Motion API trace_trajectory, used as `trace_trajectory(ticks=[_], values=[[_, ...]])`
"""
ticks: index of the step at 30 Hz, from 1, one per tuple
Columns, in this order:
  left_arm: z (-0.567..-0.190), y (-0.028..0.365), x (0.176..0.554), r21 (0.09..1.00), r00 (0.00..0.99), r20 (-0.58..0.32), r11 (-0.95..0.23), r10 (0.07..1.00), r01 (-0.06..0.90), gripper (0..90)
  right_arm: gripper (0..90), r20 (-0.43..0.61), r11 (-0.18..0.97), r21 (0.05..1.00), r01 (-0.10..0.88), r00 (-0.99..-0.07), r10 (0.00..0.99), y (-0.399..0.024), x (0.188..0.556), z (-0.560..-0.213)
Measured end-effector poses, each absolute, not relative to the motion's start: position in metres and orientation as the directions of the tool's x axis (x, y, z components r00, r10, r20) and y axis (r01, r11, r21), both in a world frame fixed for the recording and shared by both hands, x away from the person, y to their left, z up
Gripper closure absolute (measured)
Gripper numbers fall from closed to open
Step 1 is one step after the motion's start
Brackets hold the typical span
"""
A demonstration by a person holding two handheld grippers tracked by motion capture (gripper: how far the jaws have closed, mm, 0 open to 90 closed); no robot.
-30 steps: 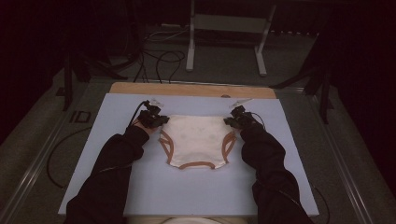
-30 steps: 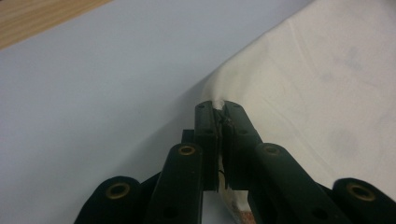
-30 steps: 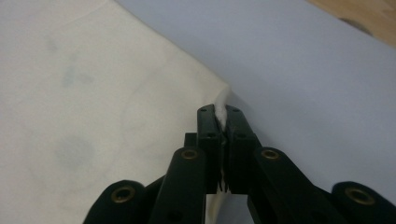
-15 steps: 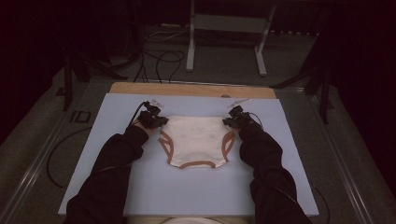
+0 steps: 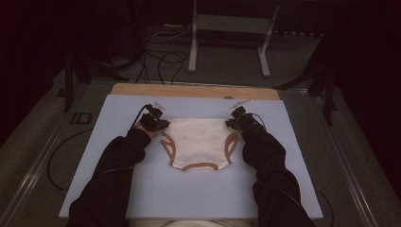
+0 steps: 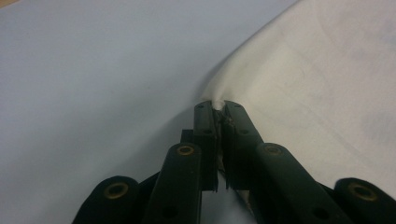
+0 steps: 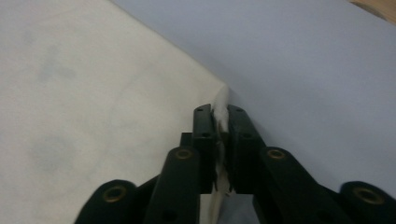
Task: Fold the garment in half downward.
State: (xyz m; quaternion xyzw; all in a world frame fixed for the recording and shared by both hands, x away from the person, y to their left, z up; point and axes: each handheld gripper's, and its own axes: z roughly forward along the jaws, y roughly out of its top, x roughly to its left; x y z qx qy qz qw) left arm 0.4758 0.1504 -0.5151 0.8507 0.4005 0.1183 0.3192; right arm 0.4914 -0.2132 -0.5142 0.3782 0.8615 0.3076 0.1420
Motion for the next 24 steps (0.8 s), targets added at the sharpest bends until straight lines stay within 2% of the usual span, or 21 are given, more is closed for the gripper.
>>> trace_trajectory(ticks=[4, 7, 15, 17, 24], values=[[-0.515, 0.150, 0.476, 0.640, 0.639, -0.033, -0.475, 0.768, 0.604, 80.3, 74.2, -0.014, 0.520, 0.642, 0.564, -0.669, 0.743, -0.215, 0.490, -0.511], [-0.515, 0.151, 0.477, 0.640, 0.620, -0.020, -0.466, 0.785, 0.611, 71.5, 67.7, -0.020, 0.526, 0.639, 0.561, -0.672, 0.740, -0.216, 0.488, -0.509], [-0.507, 0.156, 0.476, 0.641, 0.592, -0.013, -0.448, 0.806, 0.623, 55.7, 41.6, 0.013, 0.496, 0.653, 0.572, -0.664, 0.748, -0.218, 0.485, -0.502], [-0.504, 0.158, 0.476, 0.641, 0.588, -0.024, -0.439, 0.809, 0.630, 48.0, 33.7, 0.032, 0.496, 0.646, 0.580, -0.670, 0.742, -0.217, 0.484, -0.503], [-0.490, 0.162, 0.468, 0.653, 0.616, -0.022, -0.455, 0.787, 0.605, 25.5, 16.7, 0.066, 0.474, 0.650, 0.595, -0.665, 0.744, -0.216, 0.480, -0.502]])
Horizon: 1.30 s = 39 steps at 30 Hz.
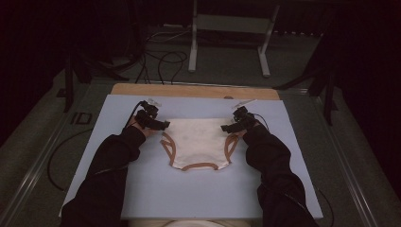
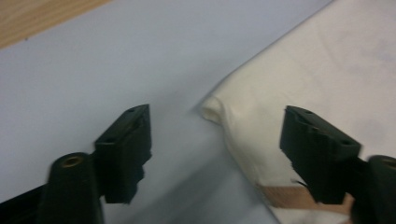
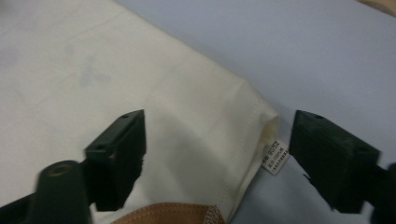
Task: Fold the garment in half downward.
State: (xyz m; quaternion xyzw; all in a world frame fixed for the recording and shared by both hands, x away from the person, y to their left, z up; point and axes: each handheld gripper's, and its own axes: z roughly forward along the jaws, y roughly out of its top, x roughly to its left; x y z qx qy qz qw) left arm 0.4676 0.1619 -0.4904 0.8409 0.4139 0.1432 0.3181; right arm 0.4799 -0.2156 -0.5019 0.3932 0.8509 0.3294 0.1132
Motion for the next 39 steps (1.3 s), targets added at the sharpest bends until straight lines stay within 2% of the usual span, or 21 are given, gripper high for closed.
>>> trace_trajectory(ticks=[3, 5, 9, 23, 39], values=[[-0.486, 0.164, 0.464, 0.665, 0.638, -0.027, -0.462, 0.770, 0.586, 16.9, 13.7, 0.057, 0.473, 0.655, 0.589, -0.663, 0.747, -0.215, 0.478, -0.499], [-0.482, 0.165, 0.462, 0.671, 0.643, -0.046, -0.453, 0.765, 0.587, 14.3, 11.9, 0.058, 0.473, 0.664, 0.580, -0.670, 0.740, -0.215, 0.476, -0.497], [-0.477, 0.166, 0.457, 0.672, 0.690, -0.068, -0.478, 0.720, 0.566, 0.3, 9.9, 0.064, 0.468, 0.677, 0.569, -0.678, 0.732, -0.213, 0.473, -0.491], [-0.451, 0.165, 0.422, 0.702, 0.777, -0.071, -0.522, 0.625, 0.484, 0.3, 9.8, 0.059, 0.486, 0.705, 0.516, -0.726, 0.686, -0.200, 0.465, -0.472], [-0.429, 0.160, 0.379, 0.719, 0.859, -0.030, -0.586, 0.512, 0.375, 0.8, 9.9, 0.069, 0.515, 0.708, 0.484, -0.773, 0.631, -0.171, 0.466, -0.458]])
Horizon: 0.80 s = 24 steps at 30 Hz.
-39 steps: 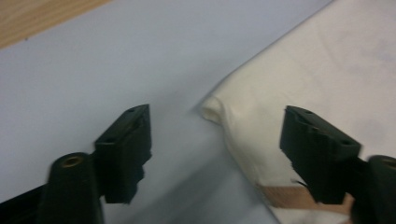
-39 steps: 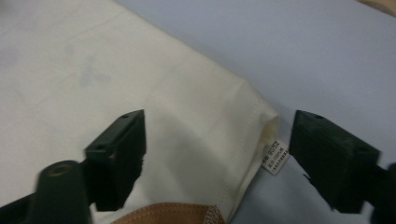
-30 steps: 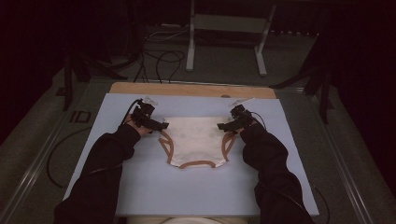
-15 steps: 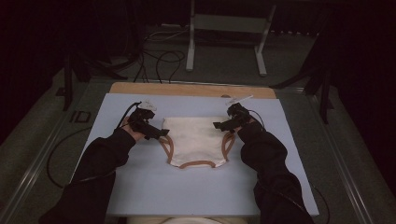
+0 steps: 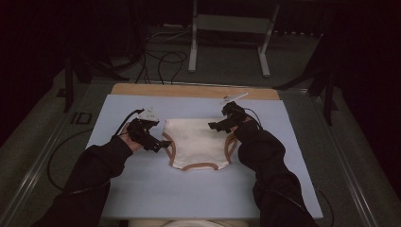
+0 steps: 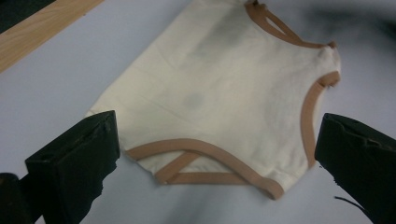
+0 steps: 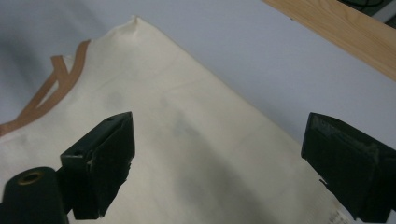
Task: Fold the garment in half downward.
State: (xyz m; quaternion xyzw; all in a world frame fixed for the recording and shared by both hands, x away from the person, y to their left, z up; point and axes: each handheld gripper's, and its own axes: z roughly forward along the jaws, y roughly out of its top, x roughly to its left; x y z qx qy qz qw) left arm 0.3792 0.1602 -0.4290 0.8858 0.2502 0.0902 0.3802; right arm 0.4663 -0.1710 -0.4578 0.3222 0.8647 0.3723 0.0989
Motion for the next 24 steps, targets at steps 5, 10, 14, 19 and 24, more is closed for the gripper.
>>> trace_trajectory(ticks=[5, 10, 14, 19, 24], values=[[-0.428, 0.161, 0.371, 0.723, 0.868, -0.024, -0.591, 0.496, 0.358, 0.6, 9.9, 0.060, 0.531, 0.709, 0.464, -0.790, 0.611, -0.156, 0.466, -0.456], [-0.430, 0.161, 0.364, 0.723, 0.878, -0.019, -0.600, 0.479, 0.343, 0.6, 10.0, 0.054, 0.524, 0.728, 0.442, -0.799, 0.599, -0.144, 0.466, -0.451], [-0.435, 0.159, 0.357, 0.726, 0.885, -0.023, -0.602, 0.464, 0.334, 0.5, 10.0, 0.055, 0.541, 0.723, 0.430, -0.816, 0.575, -0.134, 0.465, -0.451], [-0.442, 0.156, 0.351, 0.717, 0.894, -0.021, -0.617, 0.448, 0.326, 0.5, 10.0, 0.054, 0.557, 0.717, 0.418, -0.831, 0.554, -0.123, 0.463, -0.454], [-0.450, 0.151, 0.347, 0.715, 0.900, -0.021, -0.622, 0.435, 0.318, 0.5, 10.0, 0.057, 0.564, 0.713, 0.416, -0.836, 0.545, -0.118, 0.460, -0.460]])
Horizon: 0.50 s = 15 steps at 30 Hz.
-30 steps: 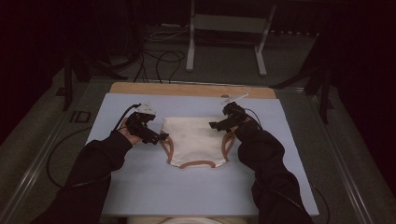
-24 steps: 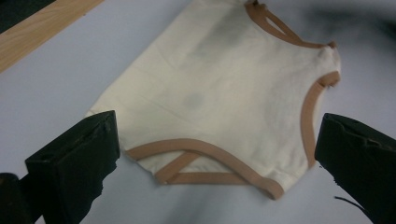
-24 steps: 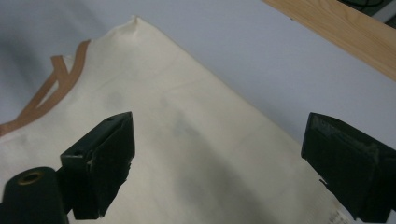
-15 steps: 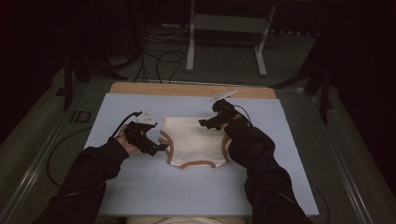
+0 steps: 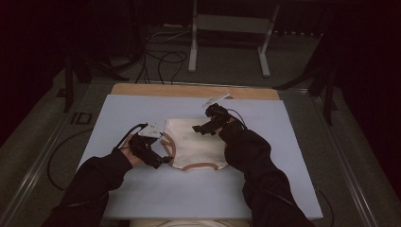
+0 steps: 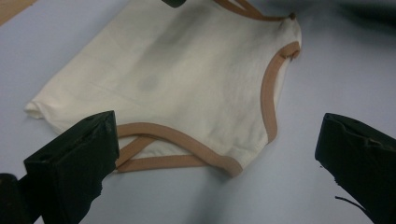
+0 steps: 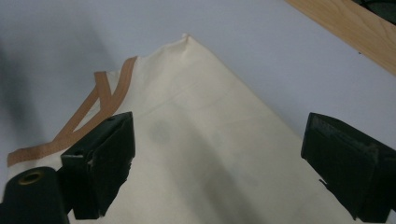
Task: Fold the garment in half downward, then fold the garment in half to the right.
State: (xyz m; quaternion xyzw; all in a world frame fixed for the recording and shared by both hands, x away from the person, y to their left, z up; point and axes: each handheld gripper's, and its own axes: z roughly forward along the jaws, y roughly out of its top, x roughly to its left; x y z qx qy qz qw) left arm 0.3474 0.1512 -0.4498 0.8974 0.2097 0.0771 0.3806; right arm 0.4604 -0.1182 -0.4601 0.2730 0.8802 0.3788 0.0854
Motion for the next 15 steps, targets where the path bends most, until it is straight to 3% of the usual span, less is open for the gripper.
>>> trace_trajectory(ticks=[15], values=[[-0.468, 0.139, 0.337, 0.714, 0.936, 0.000, -0.655, 0.352, 0.246, 0.4, 10.0, 0.064, 0.572, 0.712, 0.407, -0.849, 0.525, -0.103, 0.460, -0.458]])
